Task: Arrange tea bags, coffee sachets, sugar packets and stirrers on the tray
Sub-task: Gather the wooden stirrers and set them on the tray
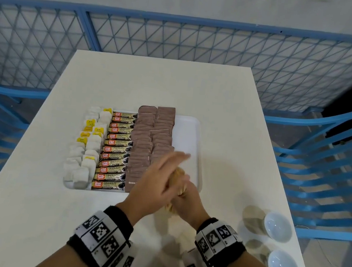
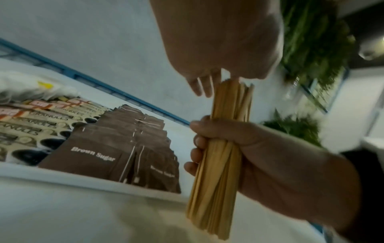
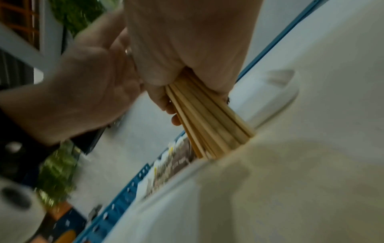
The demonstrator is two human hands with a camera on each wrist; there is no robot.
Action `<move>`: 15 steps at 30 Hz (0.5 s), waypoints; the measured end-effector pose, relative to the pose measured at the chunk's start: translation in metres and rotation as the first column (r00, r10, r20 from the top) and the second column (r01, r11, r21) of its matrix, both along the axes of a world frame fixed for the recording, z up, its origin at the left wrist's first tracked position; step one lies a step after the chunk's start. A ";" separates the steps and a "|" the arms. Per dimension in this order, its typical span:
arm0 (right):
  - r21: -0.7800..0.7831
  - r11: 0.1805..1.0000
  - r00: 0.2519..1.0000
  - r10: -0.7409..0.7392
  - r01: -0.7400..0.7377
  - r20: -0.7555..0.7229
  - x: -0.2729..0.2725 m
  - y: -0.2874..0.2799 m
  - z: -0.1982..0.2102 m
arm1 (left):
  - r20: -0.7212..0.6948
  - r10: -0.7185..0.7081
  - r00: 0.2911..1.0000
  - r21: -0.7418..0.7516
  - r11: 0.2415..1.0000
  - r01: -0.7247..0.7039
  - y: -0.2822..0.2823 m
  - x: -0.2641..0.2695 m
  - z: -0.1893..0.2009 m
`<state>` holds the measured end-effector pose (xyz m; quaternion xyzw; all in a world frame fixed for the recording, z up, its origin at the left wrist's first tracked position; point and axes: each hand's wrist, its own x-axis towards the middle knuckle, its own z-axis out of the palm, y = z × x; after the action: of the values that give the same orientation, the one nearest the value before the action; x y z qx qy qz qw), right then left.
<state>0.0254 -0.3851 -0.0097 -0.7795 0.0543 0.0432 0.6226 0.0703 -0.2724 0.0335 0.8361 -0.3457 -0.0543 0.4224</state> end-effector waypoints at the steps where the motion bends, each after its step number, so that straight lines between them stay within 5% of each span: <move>1: 0.048 0.998 0.999 -0.051 0.052 -0.018 0.001 -0.003 0.002 | -0.117 0.088 0.989 -0.085 0.992 -0.098 0.000 0.003 0.003; 3: 0.133 0.980 0.989 -0.143 0.146 -0.032 0.006 -0.009 0.020 | -0.504 0.185 0.844 -0.172 0.936 -0.308 0.005 0.011 0.000; 5: 0.197 0.964 0.983 -0.183 0.177 0.013 0.011 -0.012 0.040 | -0.889 0.089 0.450 -0.159 0.861 -0.483 0.011 0.020 -0.003; 7: 0.270 0.944 0.973 -0.216 0.189 0.075 0.018 -0.010 0.064 | -0.989 -0.036 0.141 -0.111 0.811 -0.574 0.018 0.023 -0.009; 9: 0.356 0.918 0.961 -0.237 0.173 0.143 0.024 -0.003 0.083 | -0.990 -0.129 0.057 -0.138 0.798 -0.587 0.020 0.021 -0.009; 15: 0.346 0.930 0.970 -0.187 0.125 0.153 0.024 0.030 0.091 | -0.901 -0.432 0.032 -0.351 0.686 -0.637 0.017 0.017 -0.003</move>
<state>0.0490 -0.3548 0.0808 -0.6566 0.0506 -0.0701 0.7493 0.0874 -0.2557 0.0303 0.3341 0.1323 -0.4408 0.8225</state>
